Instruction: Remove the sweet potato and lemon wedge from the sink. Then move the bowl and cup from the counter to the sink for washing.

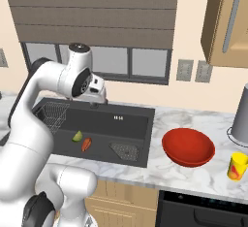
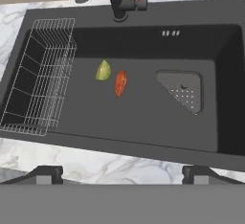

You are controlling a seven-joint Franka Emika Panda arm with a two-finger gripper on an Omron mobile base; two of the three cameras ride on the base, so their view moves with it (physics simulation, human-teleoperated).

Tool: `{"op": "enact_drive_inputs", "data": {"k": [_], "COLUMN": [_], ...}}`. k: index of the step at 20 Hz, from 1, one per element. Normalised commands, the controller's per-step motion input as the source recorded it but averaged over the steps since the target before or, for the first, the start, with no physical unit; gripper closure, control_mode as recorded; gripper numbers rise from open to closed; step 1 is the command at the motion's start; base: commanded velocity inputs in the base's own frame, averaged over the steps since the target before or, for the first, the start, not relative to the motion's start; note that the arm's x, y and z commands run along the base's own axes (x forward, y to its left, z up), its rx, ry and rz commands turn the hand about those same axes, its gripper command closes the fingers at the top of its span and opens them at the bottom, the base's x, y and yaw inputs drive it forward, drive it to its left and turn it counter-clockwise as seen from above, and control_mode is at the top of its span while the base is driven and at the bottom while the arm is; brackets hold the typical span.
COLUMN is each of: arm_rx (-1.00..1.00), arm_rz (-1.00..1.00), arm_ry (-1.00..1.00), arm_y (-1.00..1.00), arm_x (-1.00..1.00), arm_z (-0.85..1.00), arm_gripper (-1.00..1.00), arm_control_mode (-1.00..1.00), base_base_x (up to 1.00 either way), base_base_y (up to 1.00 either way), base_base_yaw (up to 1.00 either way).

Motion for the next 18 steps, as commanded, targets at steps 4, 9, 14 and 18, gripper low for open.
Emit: {"op": "enact_drive_inputs", "data": {"k": [4,9,14,18], "arm_rx": [0.05,0.04,0.04,0.02], "arm_rz": [0.0,0.0,0.0,0.0], "arm_ry": [0.0,0.0,0.0,0.0], "arm_y": [-0.02,-0.01,0.0,0.0], "arm_x": [-0.01,0.0,0.0,0.0], "arm_z": [-0.11,-0.15,-0.16,-0.18], "arm_gripper": [-1.0,-1.0,-1.0,-1.0], "arm_control_mode": [-1.0,-1.0,-1.0,-1.0], "base_base_x": [0.0,0.0,0.0,0.0], "base_base_y": [0.0,0.0,0.0,0.0], "base_base_yaw": [0.0,0.0,0.0,0.0]}}
